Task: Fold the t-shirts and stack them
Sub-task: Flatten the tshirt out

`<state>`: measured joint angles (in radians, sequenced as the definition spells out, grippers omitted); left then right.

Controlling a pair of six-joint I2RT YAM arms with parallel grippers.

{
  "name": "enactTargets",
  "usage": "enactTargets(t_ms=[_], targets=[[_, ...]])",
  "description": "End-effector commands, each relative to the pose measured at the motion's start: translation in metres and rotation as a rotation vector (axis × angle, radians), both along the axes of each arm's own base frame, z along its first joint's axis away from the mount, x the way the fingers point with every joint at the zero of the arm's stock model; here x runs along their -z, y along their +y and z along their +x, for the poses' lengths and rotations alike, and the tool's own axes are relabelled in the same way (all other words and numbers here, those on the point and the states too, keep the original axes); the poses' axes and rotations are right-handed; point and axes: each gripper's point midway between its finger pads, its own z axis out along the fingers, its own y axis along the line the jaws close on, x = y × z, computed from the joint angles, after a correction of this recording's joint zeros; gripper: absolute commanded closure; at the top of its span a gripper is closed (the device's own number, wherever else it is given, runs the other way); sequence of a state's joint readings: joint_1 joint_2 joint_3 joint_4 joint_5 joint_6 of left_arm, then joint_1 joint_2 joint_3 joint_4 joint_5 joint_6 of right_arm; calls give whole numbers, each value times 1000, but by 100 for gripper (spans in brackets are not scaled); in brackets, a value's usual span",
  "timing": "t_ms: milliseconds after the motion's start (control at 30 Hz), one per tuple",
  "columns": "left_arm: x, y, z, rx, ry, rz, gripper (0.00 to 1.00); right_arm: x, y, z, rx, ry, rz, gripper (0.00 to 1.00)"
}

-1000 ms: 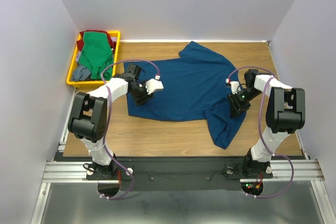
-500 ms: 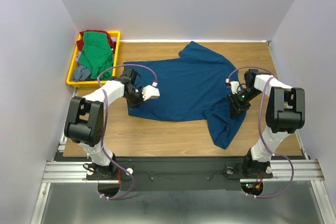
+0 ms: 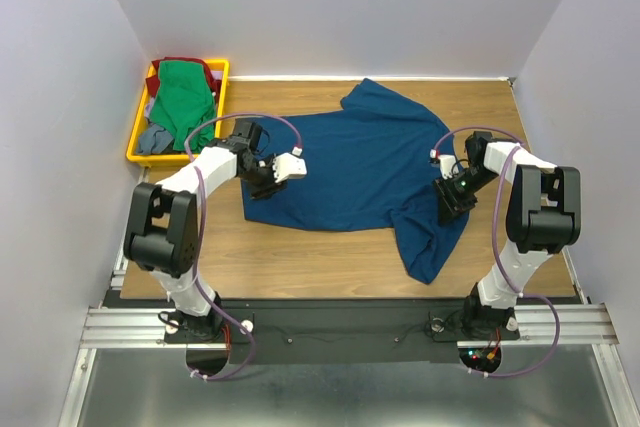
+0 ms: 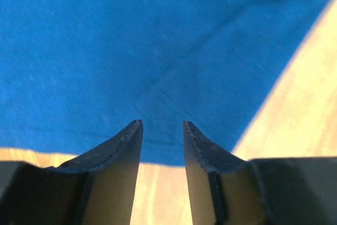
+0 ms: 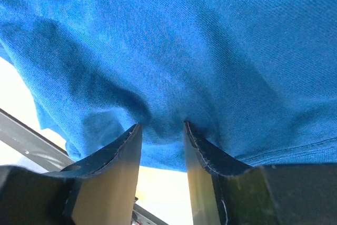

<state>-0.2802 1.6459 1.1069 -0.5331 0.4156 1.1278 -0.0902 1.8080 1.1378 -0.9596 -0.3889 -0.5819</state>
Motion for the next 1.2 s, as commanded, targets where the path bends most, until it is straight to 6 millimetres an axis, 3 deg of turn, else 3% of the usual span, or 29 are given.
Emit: enactTargets(t_ms=[0,333,567,667,833,933,1067,1167], targets=[[-4,-11,16,26,-8,-31,48,8,-7,5,-9,-4,-44,56],[26,-6,14,46,35,14,52,10,-8,3,-12,4,-49,56],[23,-2,-6,79,54,15,96,12,-9,2,-13,12,-55,56],[15,0,-17,100,51,11,100,12,-9,2,-13,12,-55,56],[-1,8,-44,143,49,19,100,12,-10,1,-15,12,-58,56],[-6,13,-70,187,80,20,100,9,-11,1,-19,6,-62,56],[9,31,-126,288,186,88,100,6,-13,-4,-43,1,-74,56],[21,49,-152,333,230,164,100,5,-16,-13,-79,12,-85,56]])
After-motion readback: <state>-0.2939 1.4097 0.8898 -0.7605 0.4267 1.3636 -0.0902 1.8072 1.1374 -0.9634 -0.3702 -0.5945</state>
